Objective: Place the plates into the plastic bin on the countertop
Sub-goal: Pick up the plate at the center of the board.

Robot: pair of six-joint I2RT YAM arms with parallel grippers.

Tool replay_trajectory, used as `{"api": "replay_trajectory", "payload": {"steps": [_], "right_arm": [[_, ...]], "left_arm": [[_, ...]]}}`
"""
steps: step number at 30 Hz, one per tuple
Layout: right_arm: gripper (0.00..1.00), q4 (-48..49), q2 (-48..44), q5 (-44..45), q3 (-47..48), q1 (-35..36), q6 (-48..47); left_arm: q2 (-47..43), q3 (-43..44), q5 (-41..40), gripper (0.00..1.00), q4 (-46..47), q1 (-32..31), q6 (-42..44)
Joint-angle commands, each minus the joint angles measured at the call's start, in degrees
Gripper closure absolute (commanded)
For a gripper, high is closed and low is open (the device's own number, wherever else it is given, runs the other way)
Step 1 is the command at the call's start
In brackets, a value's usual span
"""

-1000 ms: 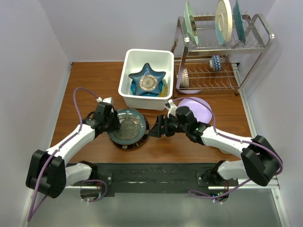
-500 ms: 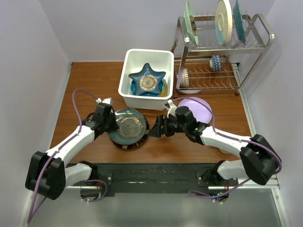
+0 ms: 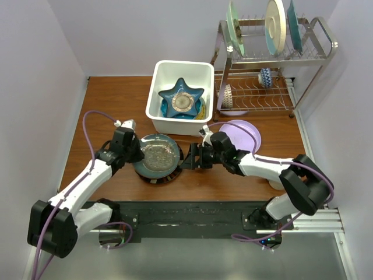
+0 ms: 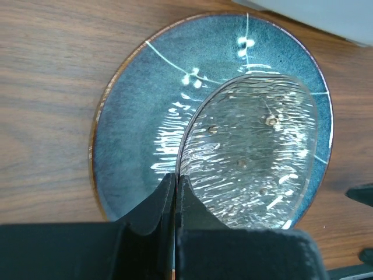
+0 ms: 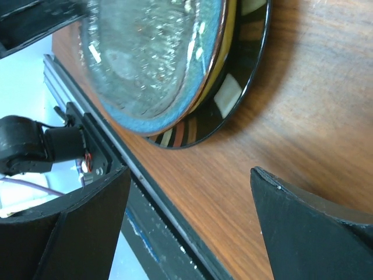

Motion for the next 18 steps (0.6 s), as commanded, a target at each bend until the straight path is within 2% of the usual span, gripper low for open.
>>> {"api": "replay_trajectory", "payload": {"steps": [1, 5, 8, 13, 18], "right_arm": [[0.14, 5.0, 1.7, 1.6, 3.1, 0.3, 1.0], [0.18, 5.3, 2.9, 3.2, 4.8, 0.3, 1.2], [0.26, 5.3, 4.4, 3.6, 6.6, 0.3, 1.4], [0.47, 7.4, 8.4, 3.8, 8.2, 0.2, 3.4], [0.57, 10.3, 11.5, 4.2, 8.1, 0.3, 5.6]], "left_arm": [[-3.5, 4.4, -1.1, 1.00, -2.3, 1.3, 0.5], [-4.6, 6.2, -0.5, 1.00, -5.0, 2.6, 1.4], [-6.0, 7.3, -0.3, 1.00, -6.1, 3.7, 1.9], [-7.7, 10.3, -0.8, 1.00, -8.8, 6.2, 3.9], [-8.6, 12.7, -0.1, 1.00, -10.8, 9.9, 6.4]]}}
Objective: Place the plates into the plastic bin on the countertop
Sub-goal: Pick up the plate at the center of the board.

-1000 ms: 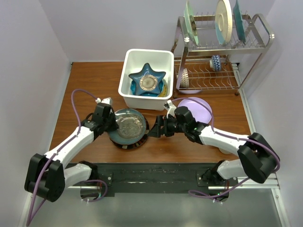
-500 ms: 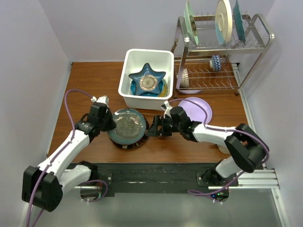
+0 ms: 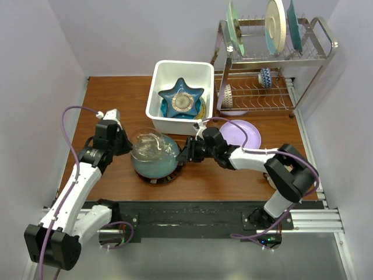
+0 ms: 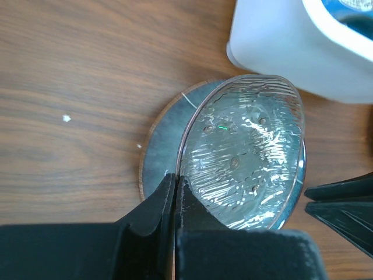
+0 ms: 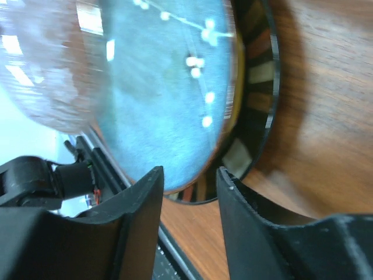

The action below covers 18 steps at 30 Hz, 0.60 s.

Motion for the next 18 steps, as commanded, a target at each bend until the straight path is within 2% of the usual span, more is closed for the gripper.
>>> {"api": "replay_trajectory", "payload": {"steps": [1, 11, 18], "right_arm": [[0.58, 4.4, 2.7, 1.8, 1.5, -0.2, 2.5], [0.64, 7.1, 6.9, 1.6, 3.8, -0.2, 4.2], [0.76, 8.1, 9.4, 1.4, 5.3, -0.2, 5.2]], "left_arm": [[-1.7, 3.9, 0.5, 1.00, -1.4, 3.3, 3.3], [-2.3, 3.5, 3.2, 1.00, -1.3, 10.6, 6.1], [-1.7, 3.2, 7.7, 1.00, -0.6, 15.1, 7.7]]}}
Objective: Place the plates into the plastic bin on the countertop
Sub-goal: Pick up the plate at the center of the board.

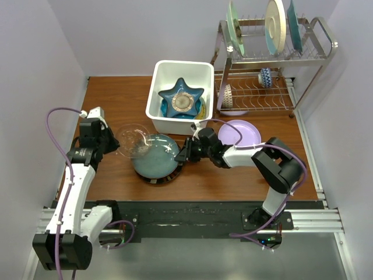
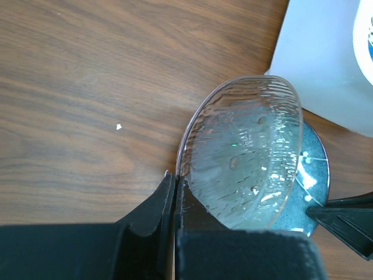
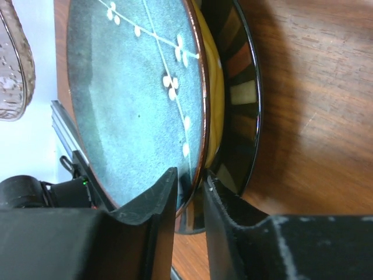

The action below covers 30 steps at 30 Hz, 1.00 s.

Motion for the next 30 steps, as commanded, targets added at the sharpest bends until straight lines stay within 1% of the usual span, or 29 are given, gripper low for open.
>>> {"api": "replay_trajectory", "payload": {"steps": [1, 2, 3, 4, 10, 14, 30], "right_arm": [[0.81, 3.6, 1.7, 0.9, 3.2, -0.4, 1.6], [0.93, 3.6, 1.7, 0.9, 3.3, -0.4, 1.7], [0.99, 3.6, 1.4, 1.0, 3.2, -0.4, 1.7], [1.00, 3.2, 1.1, 1.3, 3.1, -0.4, 1.7], [1.00, -0.9, -3.8, 4.6, 2.3, -0.4, -0.1], [1.00, -2.7, -6.1, 4.8, 2.1, -0.4, -1.0], [1.00, -1.4, -14.1, 2.9, -3.7, -0.6, 1.0]], "left_arm": [[-0.2, 0.9, 4.3, 1.00, 2.1, 3.2, 2.4], [-0.2, 0.8, 4.6, 1.00, 2.2, 3.6, 2.7], [0.0, 0.8, 5.0, 1.00, 2.3, 4.0, 2.8], [0.2, 0.8, 5.1, 1.00, 2.3, 4.2, 2.8], [0.7, 0.5, 5.7, 1.00, 3.2, 5.2, 3.1], [0.6, 0.2, 6.5, 1.00, 3.9, 5.8, 3.1], [0.0, 0.0, 9.7, 1.00, 6.1, 8.6, 2.9]]}}
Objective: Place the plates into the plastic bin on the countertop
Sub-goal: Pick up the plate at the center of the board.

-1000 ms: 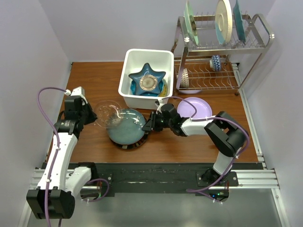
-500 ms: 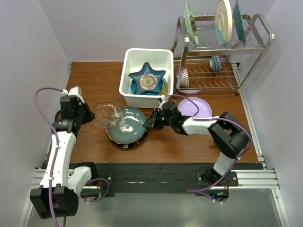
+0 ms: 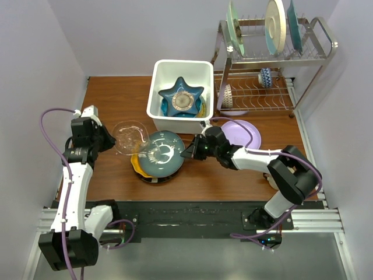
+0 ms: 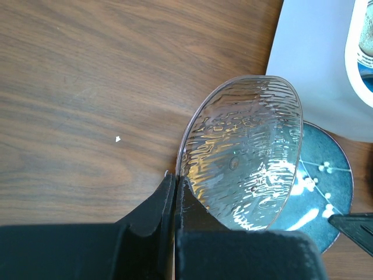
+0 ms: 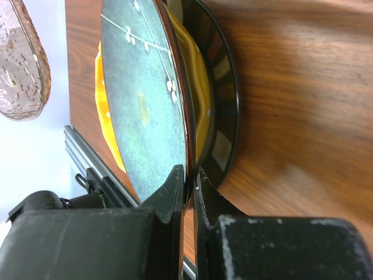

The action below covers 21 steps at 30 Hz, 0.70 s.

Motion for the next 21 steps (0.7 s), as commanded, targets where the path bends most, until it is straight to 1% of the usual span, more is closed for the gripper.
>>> {"api": "replay_trajectory", "payload": {"steps": [1, 12, 17, 21], "right_arm": [[1.00, 3.5, -4.9, -2.1, -0.7, 0.3, -1.4], [1.00, 0.5, -9.7, -3.4, -0.9, 0.4, -1.1], [1.00, -0.3, -12.7, -3.6, -2.0, 0.4, -0.1], [1.00, -2.9, -15.6, -2.6, -2.4, 0.4, -0.1]], "left_arm": [[-0.6, -0.5, 2.6, 1.00, 3.7, 1.8, 0.8], [0.8, -1.2, 3.7, 1.00, 5.0, 6.2, 3.0], [1.7, -2.2, 5.1, 1.00, 6.8, 7.2, 3.5], [1.6, -3.2, 6.0, 1.00, 8.4, 7.9, 3.7]]}}
